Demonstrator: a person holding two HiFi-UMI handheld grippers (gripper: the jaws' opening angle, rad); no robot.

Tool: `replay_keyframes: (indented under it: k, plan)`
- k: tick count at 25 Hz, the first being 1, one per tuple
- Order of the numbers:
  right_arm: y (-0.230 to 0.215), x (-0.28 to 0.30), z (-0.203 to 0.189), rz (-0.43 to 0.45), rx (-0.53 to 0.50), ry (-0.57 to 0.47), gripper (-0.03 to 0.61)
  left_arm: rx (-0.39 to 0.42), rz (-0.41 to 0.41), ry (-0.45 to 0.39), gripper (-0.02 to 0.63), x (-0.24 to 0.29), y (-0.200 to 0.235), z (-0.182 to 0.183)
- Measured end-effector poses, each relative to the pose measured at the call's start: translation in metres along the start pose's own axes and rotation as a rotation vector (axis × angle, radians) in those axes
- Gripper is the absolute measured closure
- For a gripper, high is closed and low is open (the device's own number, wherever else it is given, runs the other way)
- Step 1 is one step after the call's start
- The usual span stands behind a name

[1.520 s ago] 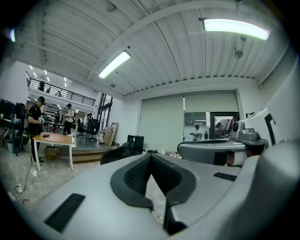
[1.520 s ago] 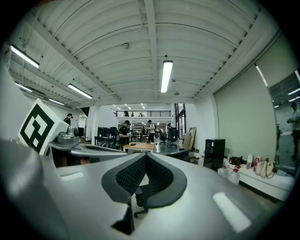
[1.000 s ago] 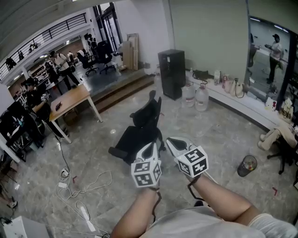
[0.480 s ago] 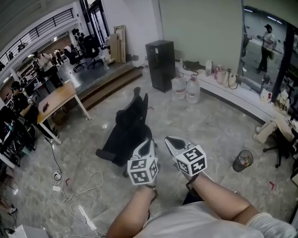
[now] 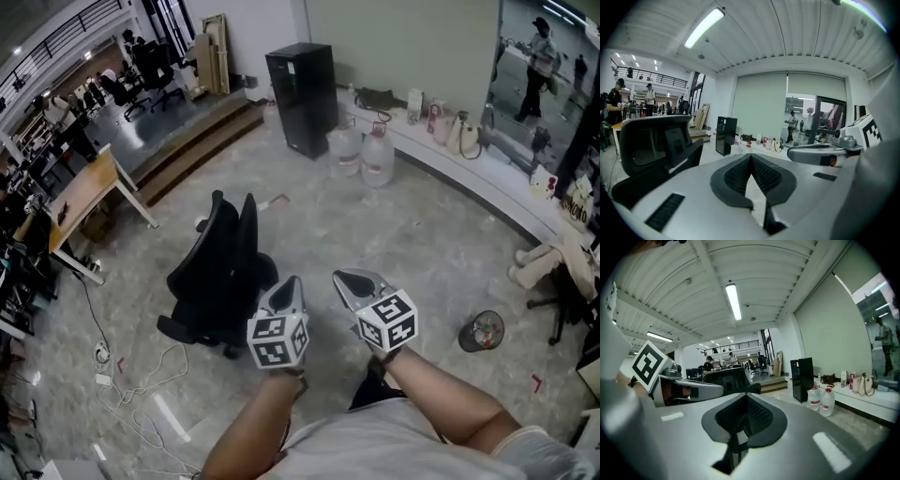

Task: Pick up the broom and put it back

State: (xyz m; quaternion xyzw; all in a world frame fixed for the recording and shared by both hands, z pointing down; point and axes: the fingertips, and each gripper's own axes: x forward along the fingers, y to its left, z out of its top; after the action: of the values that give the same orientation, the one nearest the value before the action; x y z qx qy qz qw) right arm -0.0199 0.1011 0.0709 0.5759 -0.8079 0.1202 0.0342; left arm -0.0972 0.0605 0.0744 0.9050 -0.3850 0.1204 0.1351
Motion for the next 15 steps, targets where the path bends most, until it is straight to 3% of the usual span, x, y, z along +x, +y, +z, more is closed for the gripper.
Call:
replay_keyframes:
  k: [4,8,15]
  plan:
    - [-0.077,0.045,-0.025,0.028,0.026,0.080,0.575,-0.018,0.024,0.073,0.609,0.086,0.005,-0.011]
    - [-0.137,0.093,-0.073,0.046,0.065,0.186,0.575,-0.073,0.047,0.147,0.609,0.155,0.017,-0.044]
    - [-0.215,0.180,-0.220,-0.001,0.135,0.359,0.574,-0.168,0.019,0.250,0.609,0.278,0.070,-0.158]
